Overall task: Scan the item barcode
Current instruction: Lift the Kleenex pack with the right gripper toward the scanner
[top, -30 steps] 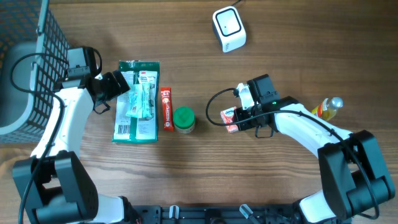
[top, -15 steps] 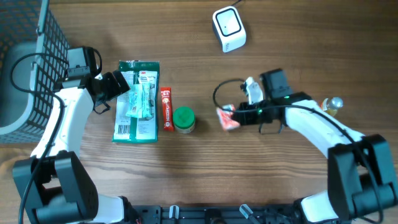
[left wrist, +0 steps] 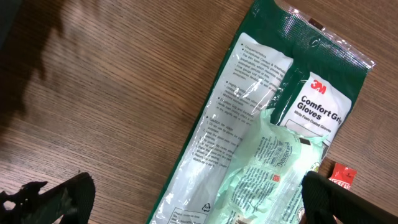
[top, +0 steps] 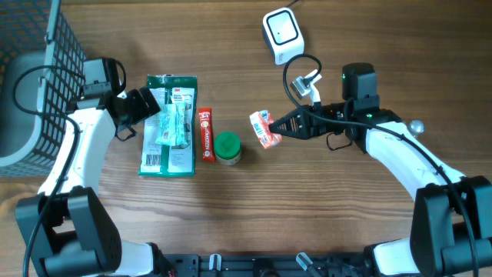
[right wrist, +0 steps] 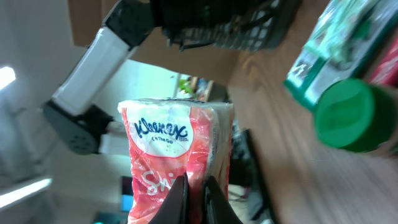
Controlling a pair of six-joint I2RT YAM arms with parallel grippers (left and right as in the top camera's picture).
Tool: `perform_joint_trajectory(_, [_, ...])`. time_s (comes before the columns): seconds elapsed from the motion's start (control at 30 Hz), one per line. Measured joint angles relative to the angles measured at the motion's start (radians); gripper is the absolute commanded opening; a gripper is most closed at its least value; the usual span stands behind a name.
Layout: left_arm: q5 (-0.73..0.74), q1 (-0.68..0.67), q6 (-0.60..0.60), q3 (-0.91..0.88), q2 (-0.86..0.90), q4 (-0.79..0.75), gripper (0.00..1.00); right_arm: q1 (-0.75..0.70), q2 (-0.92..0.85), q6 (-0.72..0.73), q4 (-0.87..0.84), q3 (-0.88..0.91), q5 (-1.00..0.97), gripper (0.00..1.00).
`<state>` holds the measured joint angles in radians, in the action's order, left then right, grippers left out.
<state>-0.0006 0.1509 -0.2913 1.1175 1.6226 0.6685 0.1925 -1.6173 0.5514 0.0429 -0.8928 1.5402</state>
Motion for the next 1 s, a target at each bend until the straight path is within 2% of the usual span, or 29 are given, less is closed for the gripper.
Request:
perform_joint_trajectory(0.2, [0.0,0.0,0.0,0.0,0.0,0.0,1.0,0.0,0.0,0.063,-0.016,0.0,0.019,0.04])
perform_joint_trajectory(0.4, [0.0,0.0,0.0,0.0,0.0,0.0,1.0,0.0,0.0,0.032,-0.022,0.0,-0.031,0.04])
perform_joint_trajectory(0.5, [0.0,0.0,0.0,0.0,0.0,0.0,1.0,0.0,0.0,-0.021,0.018,0.004,-0.192,0.04])
perform_joint_trajectory(0.73, [0.0,0.0,0.0,0.0,0.0,0.0,1.0,0.005,0.001,-0.161,0.354,0.029,-0.796,0.04])
perform_joint_trajectory(0.93, [0.0,0.0,0.0,0.0,0.0,0.0,1.0,0.006,0.003,-0.196,0.424,0.026,-1.102,0.04])
perform_joint_trajectory(1.0, [0.0,0.0,0.0,0.0,0.0,0.0,1.0,0.01,0.006,-0.198,0.504,-0.008,-1.185,0.04])
